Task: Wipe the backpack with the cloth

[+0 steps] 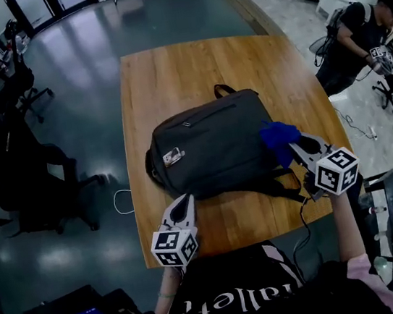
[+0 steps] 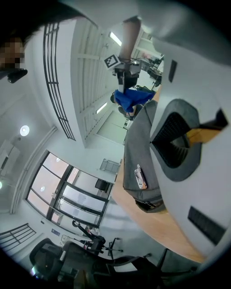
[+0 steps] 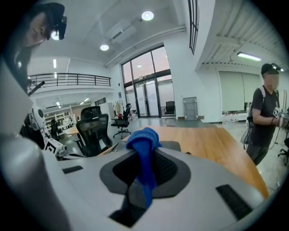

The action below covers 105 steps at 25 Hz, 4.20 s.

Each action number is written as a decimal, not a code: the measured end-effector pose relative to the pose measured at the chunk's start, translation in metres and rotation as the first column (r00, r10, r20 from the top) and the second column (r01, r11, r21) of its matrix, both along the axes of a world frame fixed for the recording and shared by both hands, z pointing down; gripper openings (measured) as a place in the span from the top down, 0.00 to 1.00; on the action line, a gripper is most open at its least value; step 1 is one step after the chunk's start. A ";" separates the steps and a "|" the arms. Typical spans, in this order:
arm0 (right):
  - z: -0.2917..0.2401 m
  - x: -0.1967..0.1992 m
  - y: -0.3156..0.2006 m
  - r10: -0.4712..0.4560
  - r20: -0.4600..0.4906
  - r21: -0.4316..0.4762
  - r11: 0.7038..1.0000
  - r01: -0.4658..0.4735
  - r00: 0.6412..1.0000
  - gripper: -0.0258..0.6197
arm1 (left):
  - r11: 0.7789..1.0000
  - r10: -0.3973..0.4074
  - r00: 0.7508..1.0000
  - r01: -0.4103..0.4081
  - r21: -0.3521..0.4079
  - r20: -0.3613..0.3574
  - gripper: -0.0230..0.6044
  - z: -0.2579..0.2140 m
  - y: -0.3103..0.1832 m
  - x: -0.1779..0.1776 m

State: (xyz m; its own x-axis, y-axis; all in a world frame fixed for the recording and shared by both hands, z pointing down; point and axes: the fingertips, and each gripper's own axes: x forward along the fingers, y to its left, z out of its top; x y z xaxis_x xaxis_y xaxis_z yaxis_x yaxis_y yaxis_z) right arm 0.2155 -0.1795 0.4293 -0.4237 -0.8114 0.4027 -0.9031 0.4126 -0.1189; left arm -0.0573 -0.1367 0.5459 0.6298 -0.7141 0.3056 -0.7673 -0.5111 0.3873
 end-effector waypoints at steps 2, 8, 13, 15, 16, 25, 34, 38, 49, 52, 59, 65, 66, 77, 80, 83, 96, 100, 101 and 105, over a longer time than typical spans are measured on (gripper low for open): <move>-0.008 0.014 -0.026 -0.014 -0.037 0.009 1.000 0.014 0.999 0.88 | 1.000 -0.022 1.000 0.022 -0.002 0.003 0.97 -0.001 0.003 0.000; -0.012 0.048 -0.108 -0.064 -0.060 -0.009 0.998 0.063 0.996 0.87 | 0.992 -0.124 0.992 0.124 -0.014 0.012 0.96 -0.004 0.011 0.004; 0.012 0.055 -0.165 -0.126 -0.092 -0.059 0.991 0.120 0.988 0.88 | 0.979 -0.200 0.979 0.200 -0.022 0.027 0.97 -0.005 0.021 0.018; 0.026 0.056 -0.180 -0.139 -0.117 -0.075 0.989 0.131 0.983 0.87 | 0.974 -0.223 0.974 0.224 -0.021 0.027 0.97 -0.006 0.027 0.028; 0.032 0.057 -0.187 -0.144 -0.132 -0.079 0.988 0.134 0.981 0.87 | 0.972 -0.234 0.972 0.234 -0.021 0.028 0.97 -0.007 0.029 0.033; 0.068 0.040 -0.172 -0.242 -0.090 -0.097 0.968 0.234 0.966 0.87 | 0.942 -0.333 0.942 0.334 -0.028 0.045 0.97 -0.006 0.046 0.048; 0.097 0.064 -0.063 -0.298 -0.009 -0.107 0.949 0.295 0.955 0.87 | 0.923 -0.382 0.922 0.384 -0.029 0.062 0.97 0.000 0.062 0.077; 0.106 0.073 -0.019 -0.270 0.073 -0.119 0.953 0.277 0.960 0.88 | 0.917 -0.393 0.916 0.397 -0.039 0.085 0.96 0.004 0.075 0.083; 0.113 0.063 0.051 -0.212 0.148 -0.101 0.968 0.228 0.966 0.88 | 0.916 -0.387 0.909 0.398 -0.049 0.154 0.97 0.001 0.101 0.074; 0.118 0.049 0.065 -0.198 0.167 -0.116 0.969 0.218 0.966 0.88 | 0.916 -0.387 0.906 0.400 -0.044 0.171 0.97 -0.002 0.107 0.058; 0.113 0.007 0.105 -0.149 0.193 -0.118 0.978 0.173 0.970 0.87 | 0.926 -0.366 0.915 0.376 -0.027 0.169 0.97 -0.012 0.126 0.013; 0.099 -0.021 0.150 0.004 0.225 -0.098 0.995 0.019 0.974 0.88 | 0.960 -0.278 0.949 0.282 -0.004 0.149 0.97 -0.021 0.150 -0.025; 0.096 -0.026 0.161 0.032 0.235 -0.097 0.995 -0.009 0.971 0.88 | 0.965 -0.258 0.955 0.261 -0.003 0.145 0.97 -0.021 0.155 -0.031; 0.085 -0.061 0.281 0.174 0.265 -0.119 0.982 -0.147 0.948 0.88 | 0.999 0.018 0.994 -0.015 -0.032 0.104 0.97 -0.003 0.192 -0.007; 0.086 -0.067 0.299 0.171 0.267 -0.130 0.982 -0.140 0.948 0.88 | 0.998 0.064 0.994 -0.062 -0.024 0.092 0.97 -0.005 0.196 0.010; 0.087 -0.072 0.312 0.163 0.272 -0.150 0.981 -0.126 0.949 0.88 | 0.996 0.084 0.992 -0.083 -0.015 0.093 0.97 -0.012 0.203 0.021; 0.085 -0.053 0.411 0.032 0.258 -0.168 0.986 0.013 0.966 0.88 | 0.996 0.086 0.993 -0.084 -0.021 0.077 0.97 -0.017 0.320 0.095; 0.086 -0.044 0.430 -0.006 0.254 -0.154 0.987 0.046 0.967 0.88 | 0.998 0.067 0.994 -0.065 -0.026 0.082 0.97 -0.012 0.346 0.104; 0.085 -0.043 0.434 -0.015 0.257 -0.150 0.987 0.055 0.966 0.88 | 0.998 0.056 0.995 -0.054 -0.022 0.082 0.97 -0.013 0.349 0.104; 0.079 -0.038 0.451 -0.054 0.273 -0.125 0.988 0.091 0.961 0.88 | 1.000 0.003 0.997 -0.004 0.006 0.078 0.97 -0.022 0.363 0.106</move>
